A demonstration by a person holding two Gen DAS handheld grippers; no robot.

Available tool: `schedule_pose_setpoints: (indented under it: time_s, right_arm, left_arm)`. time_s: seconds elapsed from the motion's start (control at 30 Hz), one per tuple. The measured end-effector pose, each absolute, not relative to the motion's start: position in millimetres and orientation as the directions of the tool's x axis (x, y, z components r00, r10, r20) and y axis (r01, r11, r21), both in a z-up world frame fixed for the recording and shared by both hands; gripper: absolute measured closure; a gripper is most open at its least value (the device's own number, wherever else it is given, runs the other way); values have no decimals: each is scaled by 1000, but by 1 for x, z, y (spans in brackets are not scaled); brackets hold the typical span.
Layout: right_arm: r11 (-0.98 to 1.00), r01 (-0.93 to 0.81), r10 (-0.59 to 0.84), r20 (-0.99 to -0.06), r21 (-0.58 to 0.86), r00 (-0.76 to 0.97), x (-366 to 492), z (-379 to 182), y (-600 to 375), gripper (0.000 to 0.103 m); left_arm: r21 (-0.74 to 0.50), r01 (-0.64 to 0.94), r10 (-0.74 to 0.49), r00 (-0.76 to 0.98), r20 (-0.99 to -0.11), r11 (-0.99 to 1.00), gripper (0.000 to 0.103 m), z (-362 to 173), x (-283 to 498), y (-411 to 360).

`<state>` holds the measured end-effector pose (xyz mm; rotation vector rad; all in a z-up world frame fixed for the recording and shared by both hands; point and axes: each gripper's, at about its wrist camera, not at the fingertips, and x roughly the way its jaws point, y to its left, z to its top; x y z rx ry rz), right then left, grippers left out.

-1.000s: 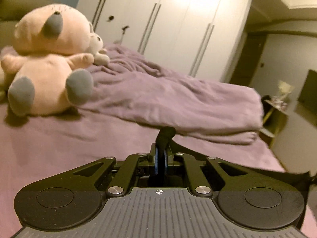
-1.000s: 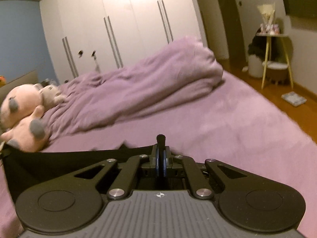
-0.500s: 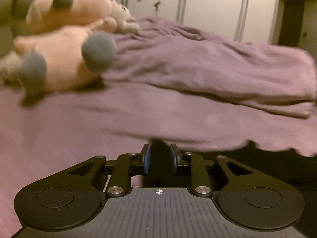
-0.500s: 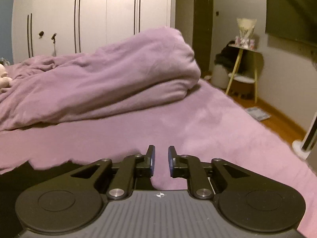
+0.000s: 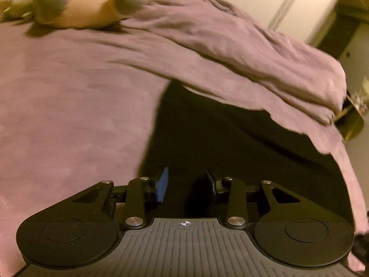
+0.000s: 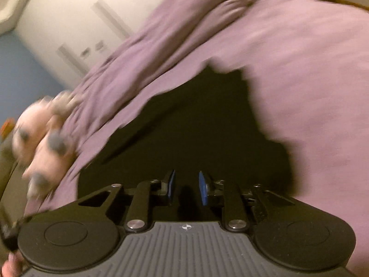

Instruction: Fold small clothes

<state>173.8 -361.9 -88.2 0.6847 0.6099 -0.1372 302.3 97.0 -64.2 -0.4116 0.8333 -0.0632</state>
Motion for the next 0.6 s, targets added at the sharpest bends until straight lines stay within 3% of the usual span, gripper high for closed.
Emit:
schedule_pose_setpoints:
  time_s: [0.07, 0.23, 0.33, 0.4, 0.6]
  right_arm:
    - [790, 381, -10, -612, 480, 791, 158, -81, -377, 94]
    - [717, 416, 3, -600, 559, 800, 127, -75, -403, 91]
    - [723, 424, -15, -602, 545, 799, 123, -74, -401, 82]
    - [721, 437, -34, -603, 537, 797, 125, -74, -401, 63]
    - [646, 393, 100, -584, 654, 806, 127, -86, -408, 62]
  left_arm:
    - [-372, -157, -178, 670, -721, 915, 47, -61, 296, 107]
    - [-445, -206, -236, 618, -750, 872, 46, -72, 279, 126]
    - [-498, -200, -290, 611, -737, 844, 46, -71, 273, 128]
    - [-559, -197, -348, 606, -715, 806, 46, -70, 268, 131]
    - [-717, -292, -463, 600, -652, 632, 47, -94, 275, 141]
